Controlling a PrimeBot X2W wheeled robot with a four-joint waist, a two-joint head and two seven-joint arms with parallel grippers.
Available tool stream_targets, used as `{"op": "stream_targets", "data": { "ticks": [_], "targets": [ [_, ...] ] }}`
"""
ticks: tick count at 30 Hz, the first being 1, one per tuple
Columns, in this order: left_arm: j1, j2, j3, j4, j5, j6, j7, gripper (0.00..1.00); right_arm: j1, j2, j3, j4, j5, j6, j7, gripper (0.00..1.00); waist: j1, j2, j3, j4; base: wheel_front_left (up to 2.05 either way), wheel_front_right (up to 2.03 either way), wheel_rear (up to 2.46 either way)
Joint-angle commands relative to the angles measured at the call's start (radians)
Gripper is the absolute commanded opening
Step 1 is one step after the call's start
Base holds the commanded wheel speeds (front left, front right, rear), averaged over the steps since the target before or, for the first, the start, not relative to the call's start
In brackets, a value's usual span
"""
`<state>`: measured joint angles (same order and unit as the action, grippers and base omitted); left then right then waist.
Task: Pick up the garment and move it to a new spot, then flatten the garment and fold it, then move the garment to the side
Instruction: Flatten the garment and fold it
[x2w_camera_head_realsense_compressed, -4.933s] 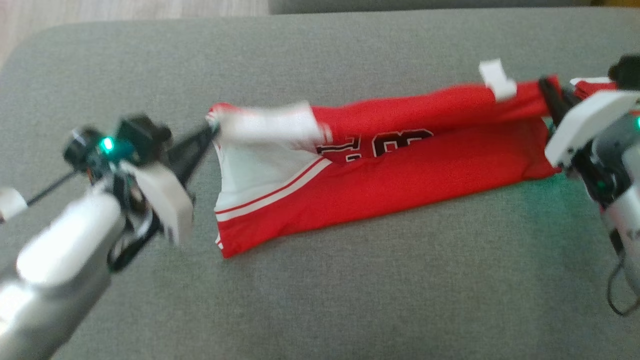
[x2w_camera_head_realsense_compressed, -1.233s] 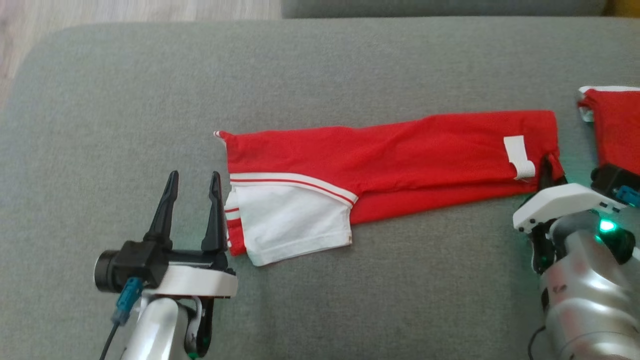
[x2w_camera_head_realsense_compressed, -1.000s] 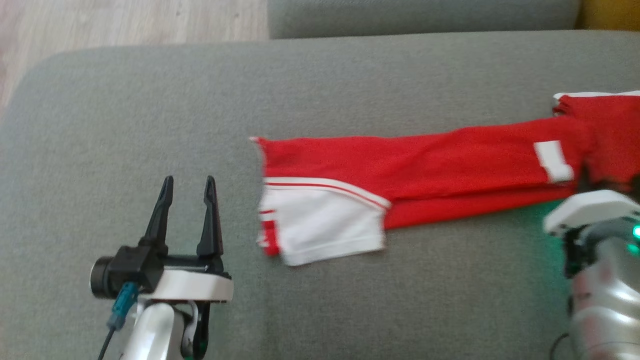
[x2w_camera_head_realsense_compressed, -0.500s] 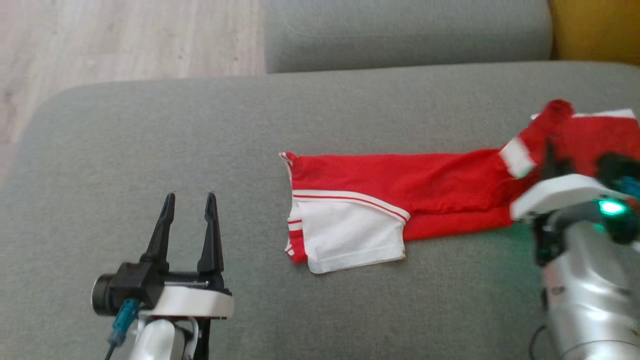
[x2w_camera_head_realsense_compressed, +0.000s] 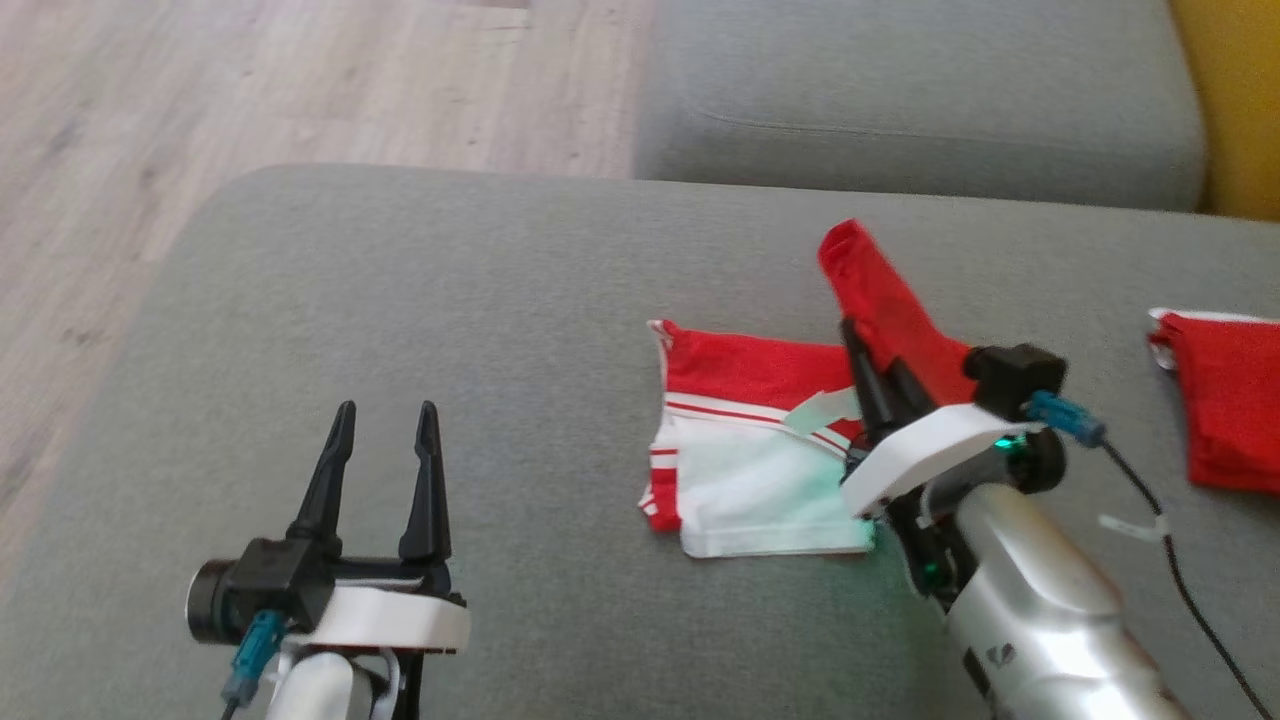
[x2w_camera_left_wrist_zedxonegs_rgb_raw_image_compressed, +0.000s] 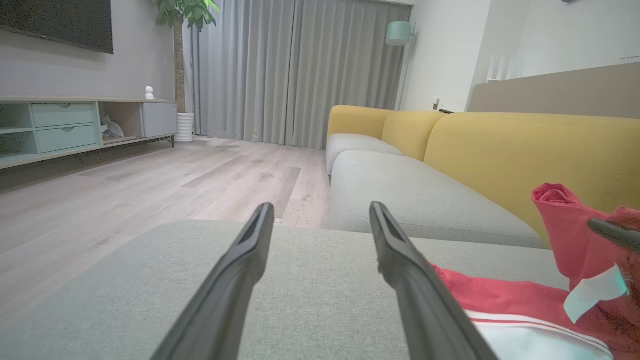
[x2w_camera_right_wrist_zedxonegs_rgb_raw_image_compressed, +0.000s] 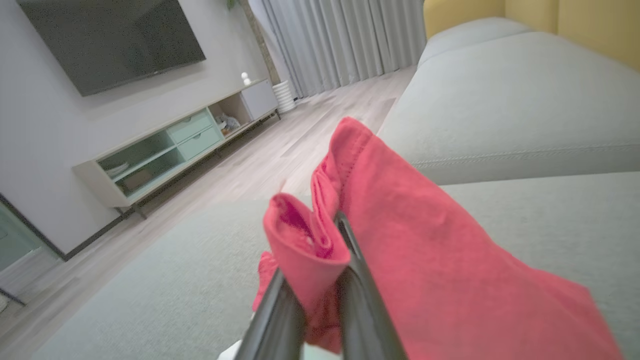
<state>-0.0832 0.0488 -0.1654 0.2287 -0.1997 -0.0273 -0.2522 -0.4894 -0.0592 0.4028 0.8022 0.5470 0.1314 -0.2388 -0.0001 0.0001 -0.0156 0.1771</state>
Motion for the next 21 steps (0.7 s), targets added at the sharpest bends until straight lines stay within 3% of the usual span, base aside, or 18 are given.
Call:
{"op": "stream_targets", "data": {
  "ticks": [1,15,16,17,18,21],
  "targets": [
    [-0.035,0.003,0.026,-0.030,0.009,-0.001,-0.010,1.00,-0.023,0.009,0.028,-0.032,0.011,-0.001,-0.012,0.00,0.0001,-0.0001,0.000,0.023,0.00,0.00,0.00],
    [-0.057,0.003,0.004,-0.009,0.012,-0.009,-0.010,1.00,-0.015,0.009,0.263,0.046,0.188,-0.001,-0.006,0.00,0.0001,-0.0001,0.036,0.103,0.00,0.00,0.00],
    [-0.059,0.003,0.002,-0.006,0.011,-0.008,-0.010,1.00,-0.018,0.009,0.279,0.050,0.198,-0.001,-0.006,0.09,0.0001,-0.0001,0.038,0.105,0.00,0.00,0.00],
    [-0.061,0.003,-0.001,-0.004,0.010,-0.008,-0.010,1.00,-0.020,0.009,0.294,0.051,0.209,-0.001,-0.007,0.80,0.0001,-0.0001,0.039,0.106,0.00,0.00,0.00],
    [-0.062,0.003,-0.004,0.000,0.008,-0.008,-0.010,1.00,-0.021,0.009,0.311,0.048,0.227,-0.001,-0.003,1.00,0.0001,-0.0001,0.040,0.107,0.00,0.00,0.00],
    [-0.064,0.003,-0.010,0.010,0.004,-0.007,-0.010,1.00,-0.024,0.009,0.382,0.002,0.282,-0.001,0.010,1.00,0.0001,-0.0001,0.041,0.103,0.00,0.00,0.00]
  ]
}}
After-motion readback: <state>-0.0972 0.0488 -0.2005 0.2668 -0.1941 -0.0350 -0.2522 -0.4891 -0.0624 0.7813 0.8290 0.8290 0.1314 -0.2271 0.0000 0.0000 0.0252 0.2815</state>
